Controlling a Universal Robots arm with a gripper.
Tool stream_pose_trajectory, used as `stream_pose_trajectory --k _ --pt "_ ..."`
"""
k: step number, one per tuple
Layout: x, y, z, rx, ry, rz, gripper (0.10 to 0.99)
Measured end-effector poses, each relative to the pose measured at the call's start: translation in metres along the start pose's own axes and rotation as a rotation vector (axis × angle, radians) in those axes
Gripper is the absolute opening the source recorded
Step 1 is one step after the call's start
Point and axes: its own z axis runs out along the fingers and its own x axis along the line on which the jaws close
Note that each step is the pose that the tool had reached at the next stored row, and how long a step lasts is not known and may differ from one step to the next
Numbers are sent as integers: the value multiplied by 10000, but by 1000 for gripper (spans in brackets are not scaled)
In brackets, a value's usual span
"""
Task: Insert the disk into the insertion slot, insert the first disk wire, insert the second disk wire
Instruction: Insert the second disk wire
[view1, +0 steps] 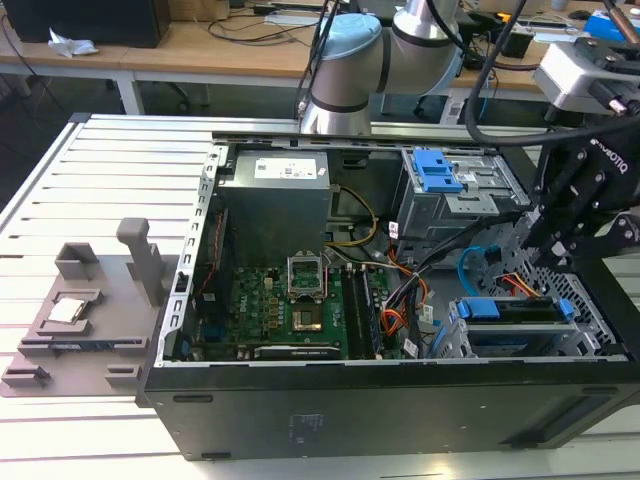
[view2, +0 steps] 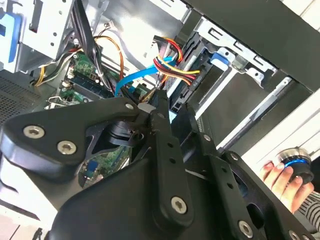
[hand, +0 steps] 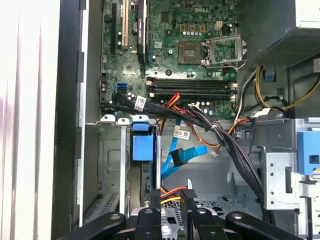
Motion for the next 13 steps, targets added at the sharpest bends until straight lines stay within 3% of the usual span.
stream_pose_trajectory --k 2,4,9,11,13 --pt "-4 30 1 1 -60 -9 302" --pt "-45 109 9 0 -108 -16 302" --pt "-62 264 30 -1 -111 -52 302" --pt "-69 374 75 -8 -100 -196 302" --pt "-73 392 104 -11 -96 -294 302"
